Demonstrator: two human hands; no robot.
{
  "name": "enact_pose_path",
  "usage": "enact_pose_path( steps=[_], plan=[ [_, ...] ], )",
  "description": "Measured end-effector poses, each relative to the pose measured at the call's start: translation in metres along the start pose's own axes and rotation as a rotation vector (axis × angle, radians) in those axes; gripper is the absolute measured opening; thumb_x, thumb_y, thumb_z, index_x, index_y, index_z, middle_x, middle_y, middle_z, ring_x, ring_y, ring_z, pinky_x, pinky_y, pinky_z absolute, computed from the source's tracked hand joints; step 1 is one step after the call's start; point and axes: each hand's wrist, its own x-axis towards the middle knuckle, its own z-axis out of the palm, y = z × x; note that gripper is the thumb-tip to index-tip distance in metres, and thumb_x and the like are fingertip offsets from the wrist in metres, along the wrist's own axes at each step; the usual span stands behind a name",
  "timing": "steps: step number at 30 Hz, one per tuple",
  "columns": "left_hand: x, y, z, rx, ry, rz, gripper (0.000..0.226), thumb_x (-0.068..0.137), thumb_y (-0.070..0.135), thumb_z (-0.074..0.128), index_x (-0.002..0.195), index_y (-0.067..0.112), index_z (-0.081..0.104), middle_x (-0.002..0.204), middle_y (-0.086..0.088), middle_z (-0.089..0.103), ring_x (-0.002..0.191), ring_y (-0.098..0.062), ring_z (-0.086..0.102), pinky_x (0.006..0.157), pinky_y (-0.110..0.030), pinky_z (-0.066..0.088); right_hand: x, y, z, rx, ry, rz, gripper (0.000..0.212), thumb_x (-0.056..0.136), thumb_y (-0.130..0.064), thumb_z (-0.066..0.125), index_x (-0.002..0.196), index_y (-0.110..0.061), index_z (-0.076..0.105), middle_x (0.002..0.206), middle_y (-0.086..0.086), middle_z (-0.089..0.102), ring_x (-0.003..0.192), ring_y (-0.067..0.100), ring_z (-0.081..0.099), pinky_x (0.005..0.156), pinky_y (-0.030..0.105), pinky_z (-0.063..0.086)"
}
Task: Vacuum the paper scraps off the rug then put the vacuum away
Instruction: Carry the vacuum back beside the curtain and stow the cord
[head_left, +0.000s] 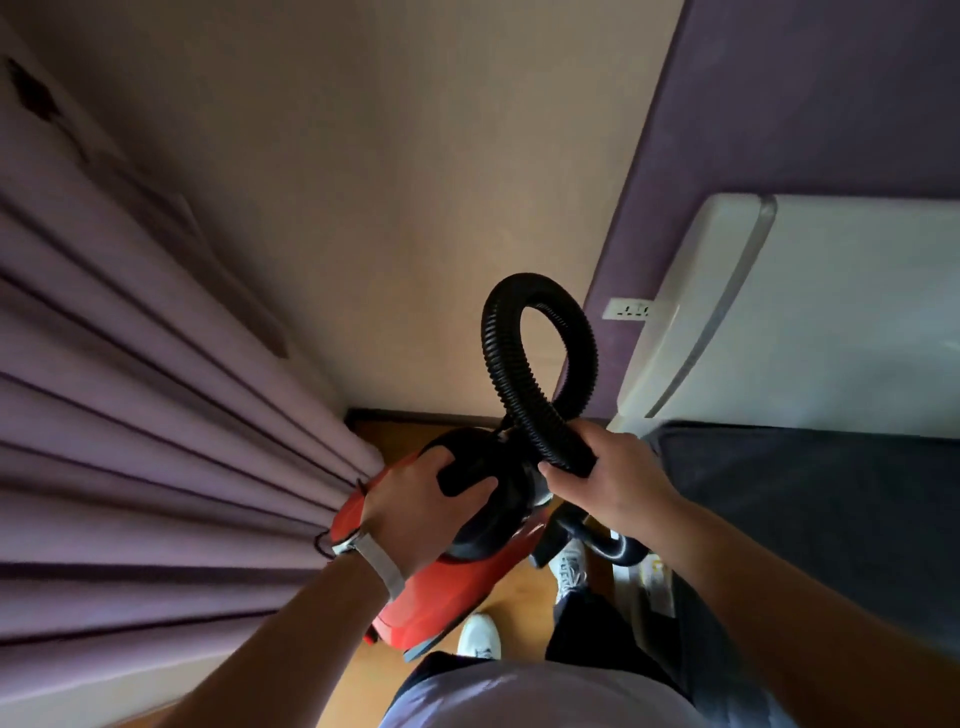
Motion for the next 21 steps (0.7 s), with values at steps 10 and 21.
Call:
enact_pose_path(
  steps=[10,21],
  plan=[
    [0.057,0.017,0.02,0.007,0.016,-0.186,0.048,0.079,0.075,0.045,0.094,0.031,0.056,0.074,0.008,0.063,0.067,-0.01,0.059,0.061,-0.035,0.053,0.095,0.042,-0.005,0.051,-0.202,-0.154,0.02,0.079,-0.042,0.074,0.091,-0.031,0.061,0.068,-0.007,0.062,0.067,0.005,0.062,0.059,0.024,0.052],
    [0.094,-0.041,0.084,-0.129,-0.118,-0.267,0.044,0.084,0.067,0.053,0.114,0.035,0.058,0.095,0.009,0.063,0.081,-0.011,0.061,0.066,-0.026,0.051,0.144,0.08,0.046,-0.099,-0.346,-0.19,0.029,0.076,-0.051,0.065,0.097,-0.034,0.056,0.079,-0.014,0.061,0.073,0.003,0.059,0.061,0.022,0.046]
  ],
)
